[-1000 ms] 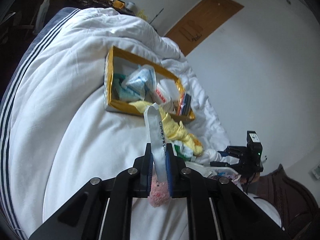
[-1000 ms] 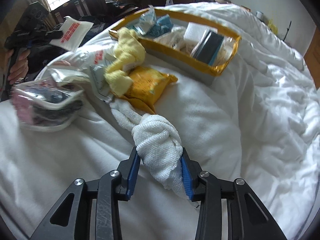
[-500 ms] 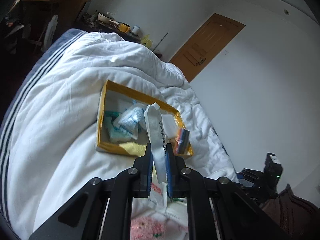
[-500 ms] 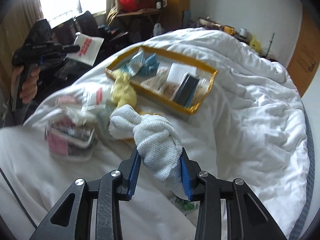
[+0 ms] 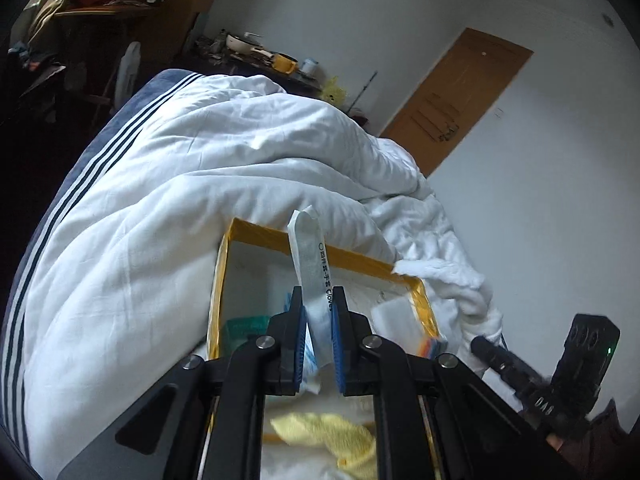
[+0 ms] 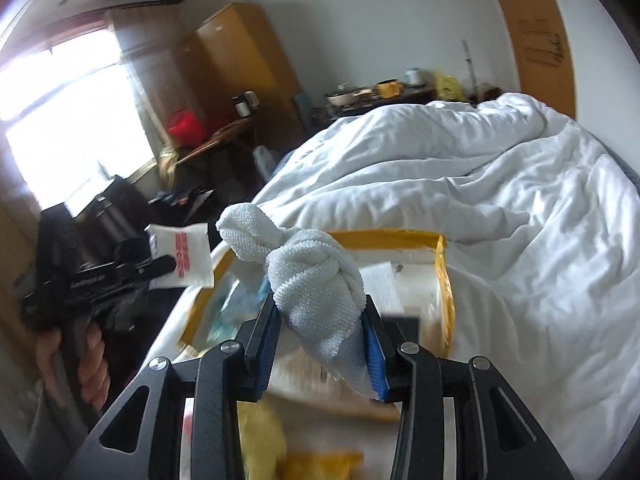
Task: Organize soft objects
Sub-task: 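Release the glove packet and white towel into the box with both tools, then grasp a white packet with the left tool while the right tool grasps the yellow towel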
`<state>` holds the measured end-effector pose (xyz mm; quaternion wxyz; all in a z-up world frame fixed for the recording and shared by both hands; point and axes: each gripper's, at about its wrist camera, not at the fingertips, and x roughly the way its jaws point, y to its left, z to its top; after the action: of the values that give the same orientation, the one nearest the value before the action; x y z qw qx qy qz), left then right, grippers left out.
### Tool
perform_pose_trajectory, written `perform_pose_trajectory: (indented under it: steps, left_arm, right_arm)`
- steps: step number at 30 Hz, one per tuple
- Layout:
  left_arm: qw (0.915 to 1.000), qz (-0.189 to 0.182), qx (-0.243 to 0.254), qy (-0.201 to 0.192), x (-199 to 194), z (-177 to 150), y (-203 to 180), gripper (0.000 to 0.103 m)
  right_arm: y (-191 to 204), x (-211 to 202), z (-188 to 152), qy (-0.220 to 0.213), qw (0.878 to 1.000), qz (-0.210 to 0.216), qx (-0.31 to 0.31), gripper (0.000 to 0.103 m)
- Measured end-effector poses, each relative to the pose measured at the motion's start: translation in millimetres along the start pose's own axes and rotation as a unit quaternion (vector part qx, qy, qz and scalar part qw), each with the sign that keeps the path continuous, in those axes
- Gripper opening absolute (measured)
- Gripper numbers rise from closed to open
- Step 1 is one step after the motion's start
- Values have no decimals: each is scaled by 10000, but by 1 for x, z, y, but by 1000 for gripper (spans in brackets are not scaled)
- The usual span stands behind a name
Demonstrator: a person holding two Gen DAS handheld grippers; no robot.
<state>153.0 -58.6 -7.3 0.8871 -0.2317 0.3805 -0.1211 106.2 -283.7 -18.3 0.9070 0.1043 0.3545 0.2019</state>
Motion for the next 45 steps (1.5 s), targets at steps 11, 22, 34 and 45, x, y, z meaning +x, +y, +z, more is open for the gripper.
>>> perform_pose_trajectory:
  steps: [11,22,34,45]
  left_arm:
    - [9982,-78,-388,458,52,-23,23,11]
    - [9977,-247,-152,609,4,-30,11,72]
    - [9882,-291,544,1405,-23,-129,-17,84]
    - [9827,-204,1007,1544,-22,-138,-29,60]
  right_arm:
    - [7,85,-19,815,9965,-166,-36,46]
    - [-1,37,-13,393,9983,426,88,83]
    - [-2,-51,-70,313,9950,912,-247,84]
    - [22,11,-97,1208,9822,1352,-482,76]
